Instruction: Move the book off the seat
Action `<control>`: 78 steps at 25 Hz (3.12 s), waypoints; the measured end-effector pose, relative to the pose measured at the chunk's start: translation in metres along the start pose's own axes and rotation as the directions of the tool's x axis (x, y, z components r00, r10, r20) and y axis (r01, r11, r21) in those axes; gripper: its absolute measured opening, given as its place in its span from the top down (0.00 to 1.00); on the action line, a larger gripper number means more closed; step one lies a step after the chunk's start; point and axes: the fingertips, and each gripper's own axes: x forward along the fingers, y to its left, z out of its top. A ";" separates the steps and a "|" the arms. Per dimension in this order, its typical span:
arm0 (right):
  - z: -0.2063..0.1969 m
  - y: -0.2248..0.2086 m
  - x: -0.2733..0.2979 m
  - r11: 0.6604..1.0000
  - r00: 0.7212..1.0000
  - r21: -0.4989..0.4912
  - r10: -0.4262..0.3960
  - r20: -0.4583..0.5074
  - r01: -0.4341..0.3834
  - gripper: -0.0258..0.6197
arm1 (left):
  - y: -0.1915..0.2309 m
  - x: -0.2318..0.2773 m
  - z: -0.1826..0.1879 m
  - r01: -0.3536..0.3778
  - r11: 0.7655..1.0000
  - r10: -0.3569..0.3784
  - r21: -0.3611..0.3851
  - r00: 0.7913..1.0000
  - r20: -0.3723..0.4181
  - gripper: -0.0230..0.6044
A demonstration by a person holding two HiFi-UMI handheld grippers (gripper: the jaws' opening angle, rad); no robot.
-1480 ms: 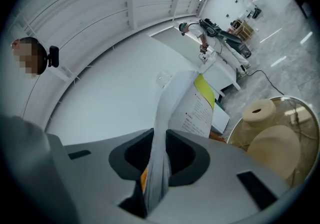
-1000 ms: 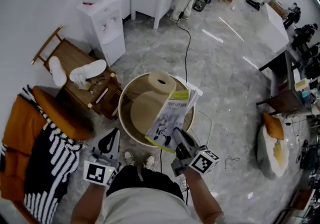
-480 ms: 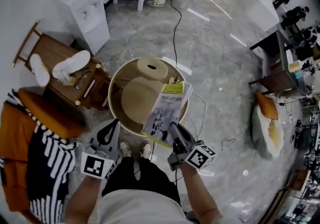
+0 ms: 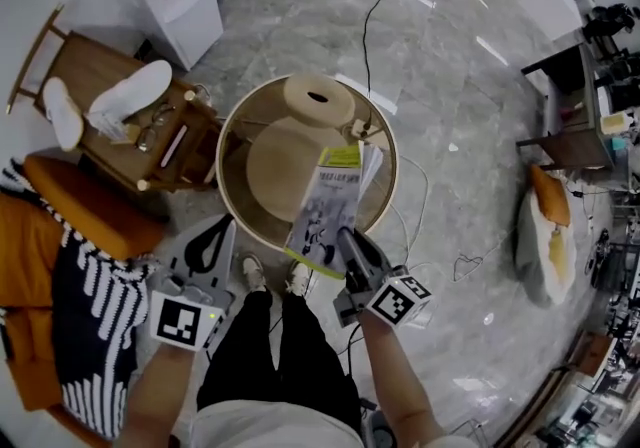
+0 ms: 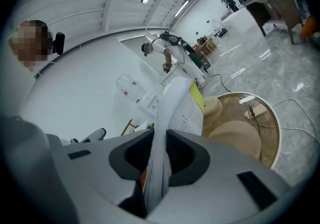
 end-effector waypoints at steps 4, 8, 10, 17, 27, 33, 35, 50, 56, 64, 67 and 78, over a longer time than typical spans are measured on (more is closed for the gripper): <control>-0.018 -0.025 0.021 1.000 0.999 -0.004 -0.019 -0.038 0.019 0.83 | 0.010 0.014 -0.030 -0.003 1.000 0.003 -0.007 1.000 -0.021 0.94; -0.034 -0.048 0.039 0.999 0.997 -0.011 -0.034 -0.065 0.033 0.83 | 0.017 0.025 -0.057 -0.018 0.999 0.017 -0.039 0.999 -0.033 0.94; -0.043 -0.058 0.051 0.999 0.997 -0.004 -0.036 -0.075 0.036 0.83 | 0.020 0.027 -0.068 -0.025 0.999 0.022 -0.048 0.999 -0.047 0.94; -0.068 -0.095 0.088 0.998 0.989 0.001 -0.068 -0.132 0.069 0.83 | 0.033 0.027 -0.081 -0.059 0.997 0.056 -0.047 0.996 -0.073 0.94; -0.088 -0.108 0.132 0.998 0.980 -0.037 -0.052 -0.193 0.046 0.83 | 0.049 0.024 -0.092 -0.098 0.994 0.092 -0.053 0.990 -0.103 0.94; -0.103 -0.138 0.144 0.994 0.968 -0.038 -0.113 -0.226 0.107 0.83 | 0.051 0.020 -0.100 -0.110 0.992 0.101 -0.065 0.987 -0.126 0.94; -0.104 -0.146 0.141 0.991 0.967 -0.030 -0.136 -0.216 0.133 0.83 | 0.052 0.018 -0.103 -0.114 0.991 0.105 -0.066 0.985 -0.135 0.94; -0.125 -0.218 0.117 0.937 0.905 -0.025 -0.344 -0.249 0.350 0.83 | 0.044 0.018 -0.112 -0.102 0.992 0.090 -0.077 0.985 -0.148 0.94; -0.131 -0.248 0.112 0.888 0.849 -0.068 -0.456 -0.266 0.455 0.83 | 0.039 0.019 -0.115 -0.089 0.993 0.076 -0.078 0.985 -0.155 0.94; -0.142 -0.272 0.110 0.864 0.819 -0.070 -0.497 -0.288 0.499 0.82 | 0.035 0.021 -0.122 -0.071 0.993 0.055 -0.092 0.983 -0.174 0.94; -0.146 -0.277 0.110 0.866 0.808 -0.080 -0.491 -0.326 0.494 0.71 | 0.035 0.023 -0.124 -0.070 0.993 0.052 -0.095 0.984 -0.173 0.94; -0.140 -0.291 0.082 0.833 0.783 -0.043 -0.536 -0.316 0.552 0.55 | 0.024 0.031 -0.120 -0.053 0.994 0.038 -0.094 0.987 -0.156 0.94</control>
